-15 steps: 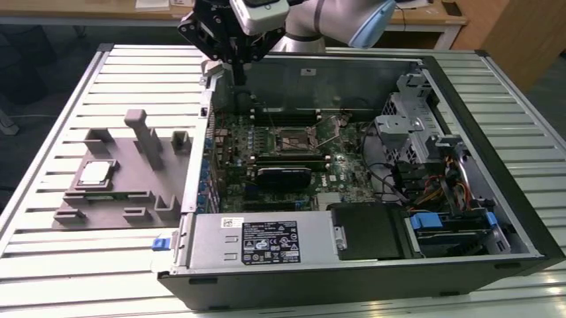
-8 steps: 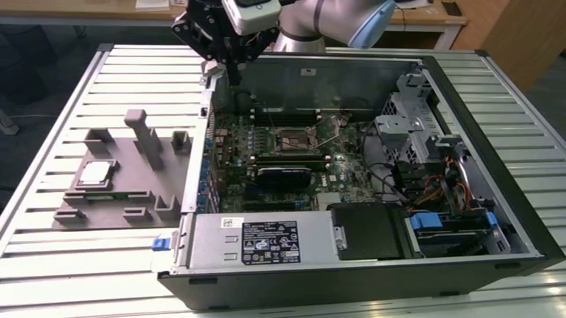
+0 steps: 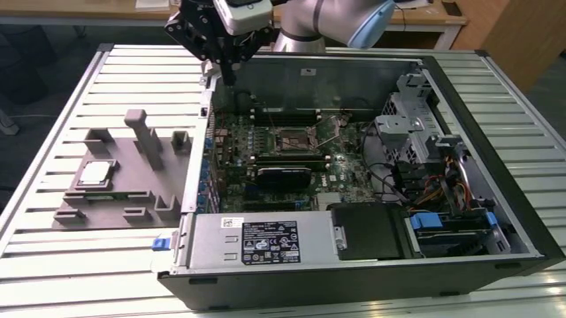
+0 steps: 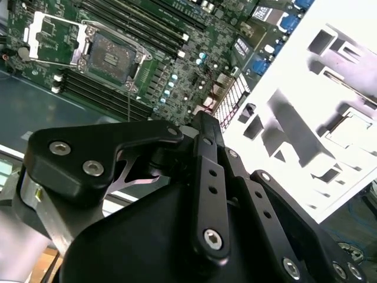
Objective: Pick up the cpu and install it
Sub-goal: 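Reach for the cpu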
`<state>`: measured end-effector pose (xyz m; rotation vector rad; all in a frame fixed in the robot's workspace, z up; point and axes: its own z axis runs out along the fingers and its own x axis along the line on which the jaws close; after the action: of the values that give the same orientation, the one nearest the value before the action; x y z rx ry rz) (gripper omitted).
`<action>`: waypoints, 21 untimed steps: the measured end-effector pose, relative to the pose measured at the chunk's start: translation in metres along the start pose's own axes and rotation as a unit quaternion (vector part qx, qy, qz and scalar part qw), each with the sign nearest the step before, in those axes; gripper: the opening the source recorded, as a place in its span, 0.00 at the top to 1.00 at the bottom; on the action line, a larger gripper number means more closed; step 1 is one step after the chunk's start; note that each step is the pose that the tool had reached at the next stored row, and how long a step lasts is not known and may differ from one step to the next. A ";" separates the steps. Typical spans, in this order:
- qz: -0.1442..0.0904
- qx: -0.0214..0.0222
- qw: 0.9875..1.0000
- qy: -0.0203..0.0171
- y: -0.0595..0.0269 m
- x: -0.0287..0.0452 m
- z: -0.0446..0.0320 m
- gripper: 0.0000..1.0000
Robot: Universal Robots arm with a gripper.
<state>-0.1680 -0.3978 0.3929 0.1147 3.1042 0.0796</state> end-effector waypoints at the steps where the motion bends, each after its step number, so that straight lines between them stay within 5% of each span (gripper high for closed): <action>1: 0.000 0.000 1.000 0.000 -0.0001 0.0012 0.0000 0.89; 12: 0.001 0.000 1.000 0.000 -0.0012 0.0166 -0.0006 0.89; 21: 0.004 0.000 1.000 0.000 -0.0027 0.0377 -0.0013 0.89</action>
<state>-0.2059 -0.3977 0.3928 0.1261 3.1035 0.0793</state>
